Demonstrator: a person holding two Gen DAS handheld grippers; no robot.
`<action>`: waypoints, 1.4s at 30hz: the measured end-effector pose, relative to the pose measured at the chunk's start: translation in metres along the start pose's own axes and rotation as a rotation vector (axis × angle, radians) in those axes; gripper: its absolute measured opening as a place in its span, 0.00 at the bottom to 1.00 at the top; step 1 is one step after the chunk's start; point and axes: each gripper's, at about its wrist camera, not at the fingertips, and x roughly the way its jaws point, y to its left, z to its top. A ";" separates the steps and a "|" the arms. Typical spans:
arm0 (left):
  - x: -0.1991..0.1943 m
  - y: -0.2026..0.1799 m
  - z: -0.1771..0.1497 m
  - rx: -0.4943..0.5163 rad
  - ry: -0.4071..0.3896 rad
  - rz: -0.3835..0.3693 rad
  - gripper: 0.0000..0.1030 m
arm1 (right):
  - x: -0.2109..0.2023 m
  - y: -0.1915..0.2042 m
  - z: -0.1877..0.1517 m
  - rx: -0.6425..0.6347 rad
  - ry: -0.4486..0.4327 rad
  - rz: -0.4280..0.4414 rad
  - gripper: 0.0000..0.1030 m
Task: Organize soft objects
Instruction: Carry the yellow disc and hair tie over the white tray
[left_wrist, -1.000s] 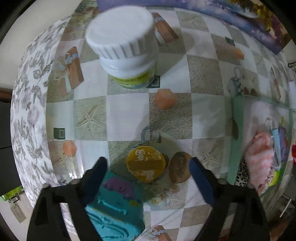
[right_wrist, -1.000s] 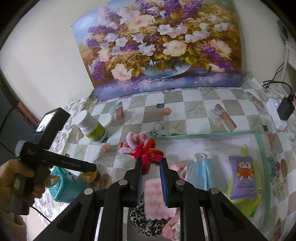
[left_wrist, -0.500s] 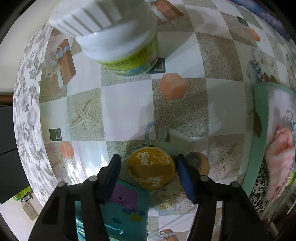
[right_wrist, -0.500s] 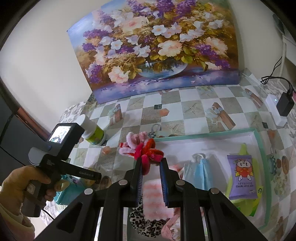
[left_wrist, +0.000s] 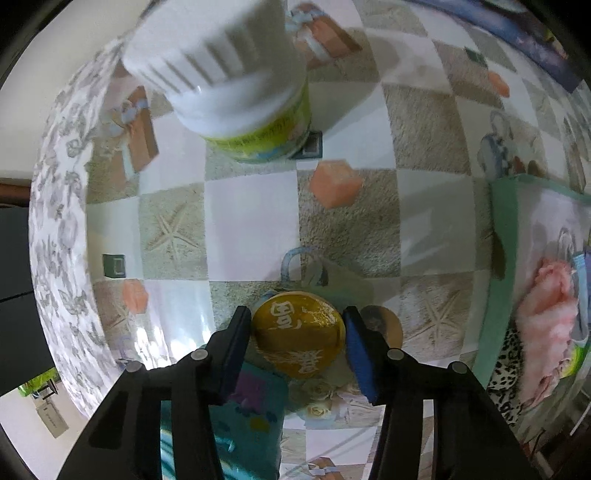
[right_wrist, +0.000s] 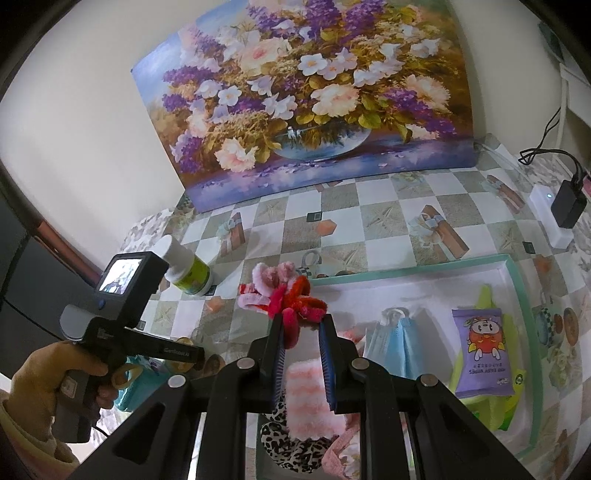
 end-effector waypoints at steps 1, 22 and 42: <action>-0.007 0.000 -0.003 -0.003 -0.015 0.002 0.51 | -0.002 -0.002 0.000 0.006 -0.004 0.001 0.18; -0.146 -0.074 -0.058 -0.051 -0.470 -0.214 0.51 | -0.061 -0.062 0.020 0.120 -0.137 -0.108 0.18; -0.124 -0.138 -0.104 -0.004 -0.466 -0.300 0.51 | -0.071 -0.093 -0.002 0.167 -0.100 -0.197 0.19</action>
